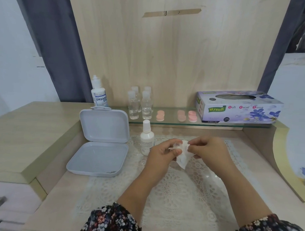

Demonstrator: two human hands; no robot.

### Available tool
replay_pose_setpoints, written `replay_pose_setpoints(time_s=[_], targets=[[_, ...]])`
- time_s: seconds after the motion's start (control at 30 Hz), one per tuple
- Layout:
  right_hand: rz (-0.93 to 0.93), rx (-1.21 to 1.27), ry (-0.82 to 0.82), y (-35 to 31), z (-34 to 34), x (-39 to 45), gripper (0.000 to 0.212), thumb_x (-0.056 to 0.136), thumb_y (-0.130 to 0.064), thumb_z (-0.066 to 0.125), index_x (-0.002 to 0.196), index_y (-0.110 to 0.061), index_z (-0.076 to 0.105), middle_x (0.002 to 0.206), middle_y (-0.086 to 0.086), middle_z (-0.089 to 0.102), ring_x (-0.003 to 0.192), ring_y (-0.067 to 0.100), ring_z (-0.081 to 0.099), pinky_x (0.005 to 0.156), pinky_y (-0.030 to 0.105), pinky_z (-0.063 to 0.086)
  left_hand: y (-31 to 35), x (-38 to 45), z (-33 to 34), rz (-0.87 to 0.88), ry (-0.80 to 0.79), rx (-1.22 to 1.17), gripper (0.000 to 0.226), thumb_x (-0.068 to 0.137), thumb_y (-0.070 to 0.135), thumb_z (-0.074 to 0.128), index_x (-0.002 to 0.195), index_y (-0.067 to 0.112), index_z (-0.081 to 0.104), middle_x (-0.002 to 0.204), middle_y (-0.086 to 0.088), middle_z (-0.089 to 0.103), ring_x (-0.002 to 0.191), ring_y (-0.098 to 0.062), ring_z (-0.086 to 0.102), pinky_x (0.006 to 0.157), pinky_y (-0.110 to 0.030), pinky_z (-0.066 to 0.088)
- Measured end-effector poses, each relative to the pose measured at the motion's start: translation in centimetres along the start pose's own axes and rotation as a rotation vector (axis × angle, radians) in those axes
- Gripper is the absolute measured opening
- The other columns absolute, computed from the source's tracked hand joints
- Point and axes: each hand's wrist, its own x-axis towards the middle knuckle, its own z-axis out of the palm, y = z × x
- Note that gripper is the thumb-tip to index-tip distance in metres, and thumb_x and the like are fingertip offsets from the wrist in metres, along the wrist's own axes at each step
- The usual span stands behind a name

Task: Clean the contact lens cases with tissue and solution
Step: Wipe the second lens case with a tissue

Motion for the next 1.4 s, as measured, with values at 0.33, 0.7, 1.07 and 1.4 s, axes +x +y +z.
replay_pose_setpoints(time_s=[0.33, 0.7, 1.07, 1.4], targets=[[-0.081, 0.387, 0.086, 1.6, -0.1, -0.4, 0.019, 0.086, -0.001, 0.065, 0.081, -0.02, 0.066, 0.074, -0.008, 0.07, 0.075, 0.011, 0.065, 0.076, 0.026, 0.05, -0.3, 0.5, -0.3, -0.063, 0.001, -0.133, 0.019, 0.092, 0.004, 0.059, 0.109, 0.008, 0.068, 0.097, -0.011, 0.072, 0.091, -0.022, 0.07, 0.076, -0.027, 0.055], [-0.328, -0.193, -0.117, 1.4, 0.2, -1.4, 0.038, 0.079, -0.011, 0.074, 0.091, -0.042, 0.055, 0.078, -0.017, 0.061, 0.083, 0.003, 0.055, 0.077, 0.028, 0.046, -0.9, 0.3, -0.6, -0.067, 0.001, -0.166, 0.022, 0.091, 0.006, 0.062, 0.113, 0.004, 0.067, 0.096, -0.011, 0.073, 0.088, -0.02, 0.069, 0.081, -0.028, 0.055], [-0.052, 0.497, -0.028, 1.1, -0.6, -0.9, 0.024, 0.075, 0.005, 0.074, 0.091, -0.011, 0.066, 0.073, 0.001, 0.072, 0.066, 0.011, 0.068, 0.062, 0.016, 0.053, -0.3, 0.4, -0.9, -0.087, -0.056, -0.289, 0.022, 0.094, 0.002, 0.055, 0.114, -0.002, 0.062, 0.09, -0.012, 0.071, 0.085, -0.019, 0.069, 0.079, -0.024, 0.055], [-0.268, -0.294, -0.313, -2.4, -1.2, -0.3, 0.027, 0.084, -0.007, 0.063, 0.082, -0.031, 0.075, 0.081, -0.013, 0.071, 0.077, 0.001, 0.064, 0.07, 0.017, 0.051, -0.5, 0.3, -1.1, -0.064, -0.103, -0.138, 0.025, 0.093, 0.001, 0.058, 0.117, 0.0, 0.064, 0.101, -0.017, 0.07, 0.091, -0.022, 0.067, 0.085, -0.029, 0.054]])
